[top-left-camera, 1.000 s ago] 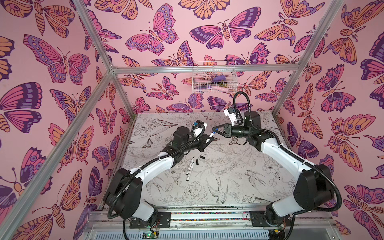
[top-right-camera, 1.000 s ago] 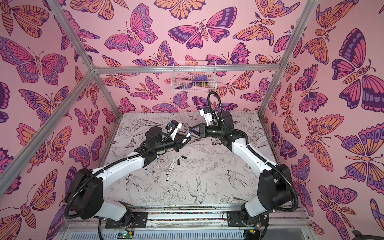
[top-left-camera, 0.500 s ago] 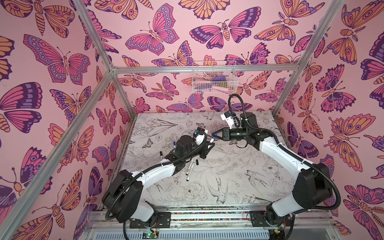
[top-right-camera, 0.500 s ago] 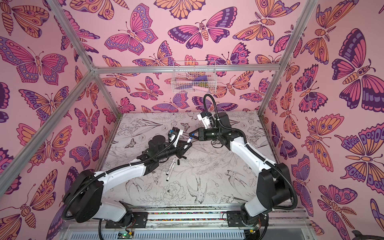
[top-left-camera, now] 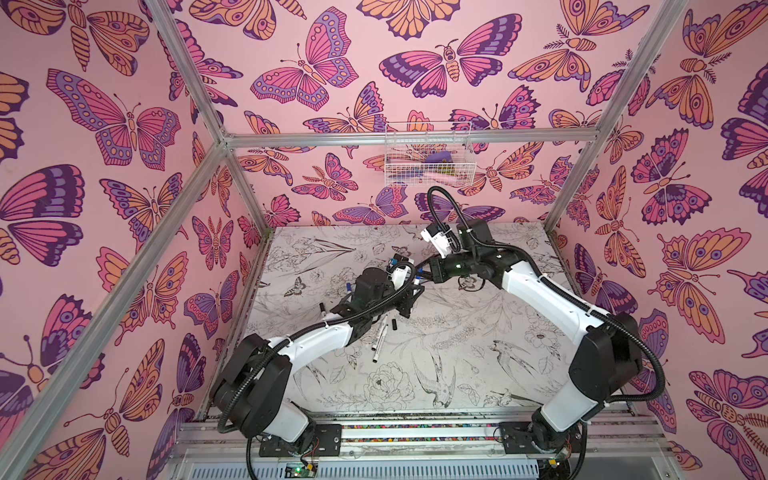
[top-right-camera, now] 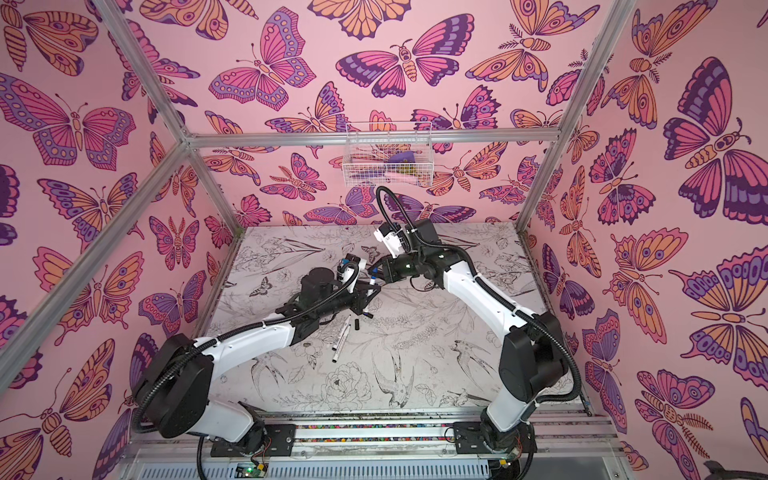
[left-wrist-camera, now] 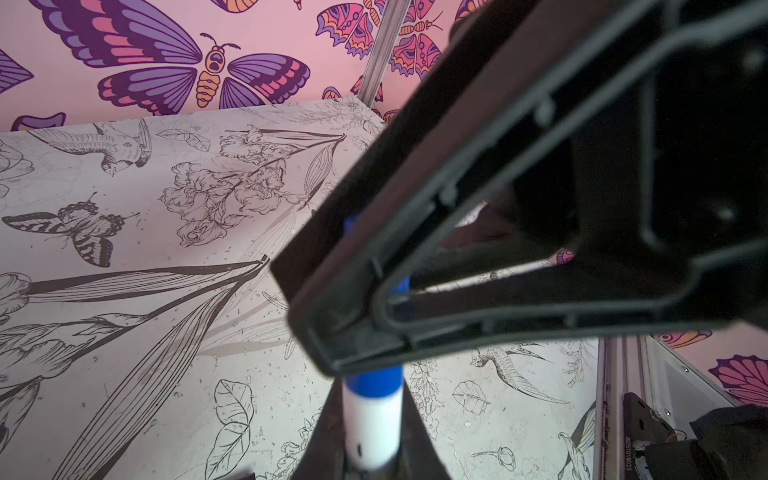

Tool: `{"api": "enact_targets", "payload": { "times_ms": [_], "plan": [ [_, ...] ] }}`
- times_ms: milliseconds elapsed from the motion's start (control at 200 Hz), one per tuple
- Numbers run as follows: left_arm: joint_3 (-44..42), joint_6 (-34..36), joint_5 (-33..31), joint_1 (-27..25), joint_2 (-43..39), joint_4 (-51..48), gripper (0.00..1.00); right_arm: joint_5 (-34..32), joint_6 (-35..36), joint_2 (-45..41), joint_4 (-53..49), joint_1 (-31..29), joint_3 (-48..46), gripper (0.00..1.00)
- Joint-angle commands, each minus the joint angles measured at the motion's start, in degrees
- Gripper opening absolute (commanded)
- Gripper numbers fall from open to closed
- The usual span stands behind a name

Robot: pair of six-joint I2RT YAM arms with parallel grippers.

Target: Insert the pens into the pen caps

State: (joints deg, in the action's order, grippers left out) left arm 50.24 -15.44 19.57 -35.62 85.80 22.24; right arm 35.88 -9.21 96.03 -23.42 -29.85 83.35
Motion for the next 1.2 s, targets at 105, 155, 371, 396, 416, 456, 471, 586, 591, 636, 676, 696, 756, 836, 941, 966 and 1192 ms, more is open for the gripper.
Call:
{"api": "enact_targets", "payload": {
  "times_ms": [105,155,371,396,416,456,471,586,591,636,676,696,756,836,941,966,1192],
  "plan": [
    [9.9,0.0,-1.9,2.1,-2.8,26.0,0.00,7.7,2.8,2.2,-22.4,-4.1,-5.7,0.00],
    [9.1,-0.3,-1.5,2.0,-3.1,25.9,0.00,10.4,0.5,1.4,-19.9,-2.5,-6.1,0.00],
    [4.4,-2.5,0.5,1.5,-4.8,25.2,0.00,17.3,-5.8,-0.7,-12.1,-0.2,-6.9,0.06],
    [3.9,-2.8,1.2,1.5,-4.9,25.0,0.00,17.9,-6.6,-0.7,-11.3,-0.2,-6.9,0.09],
    [3.6,-3.0,1.6,1.4,-5.1,24.6,0.00,18.5,-7.1,-0.7,-10.5,-0.2,-7.0,0.11],
    [2.6,-3.4,2.1,1.2,-5.2,24.0,0.00,19.4,-8.4,-0.8,-8.9,-0.2,-7.0,0.16],
    [2.2,-3.5,2.3,1.1,-5.2,23.9,0.00,19.6,-9.1,-0.9,-8.2,-0.1,-7.0,0.18],
    [-1.0,-4.0,3.8,-0.3,-5.1,23.0,0.00,19.5,-13.9,-1.4,-2.5,0.4,-6.5,0.29],
    [-1.2,-4.0,3.9,-0.3,-5.1,22.9,0.00,19.5,-14.2,-1.5,-2.1,0.4,-6.4,0.29],
    [-2.2,-4.1,4.1,-0.8,-5.0,22.4,0.00,19.5,-16.6,-1.9,1.3,1.0,-6.5,0.32],
    [-3.4,-4.3,4.1,-1.1,-4.9,22.3,0.00,19.5,-19.0,-2.3,4.3,1.5,-6.5,0.35],
    [-3.9,-4.4,4.0,-1.2,-4.8,22.3,0.00,19.4,-20.0,-2.4,5.5,1.9,-6.4,0.36],
    [-5.5,-4.7,3.3,-1.3,-4.7,22.3,0.00,19.1,-22.0,-2.7,8.7,2.8,-6.1,0.42],
    [-7.1,-5.3,2.1,-1.4,-4.1,22.7,0.00,19.1,-22.9,-3.0,10.6,3.5,-5.7,0.51],
    [-8.8,-5.7,0.8,-1.1,-3.0,23.6,0.00,19.6,-22.1,-3.7,10.4,3.7,-5.4,0.63],
    [-9.0,-6.0,0.5,-1.0,-2.6,23.6,0.00,19.8,-21.9,-4.0,10.5,3.7,-5.5,0.64],
    [-12.8,-12.7,-1.5,2.4,-0.4,28.5,0.00,17.3,-22.1,-7.5,10.3,5.9,-6.4,0.67]
  ]
}}
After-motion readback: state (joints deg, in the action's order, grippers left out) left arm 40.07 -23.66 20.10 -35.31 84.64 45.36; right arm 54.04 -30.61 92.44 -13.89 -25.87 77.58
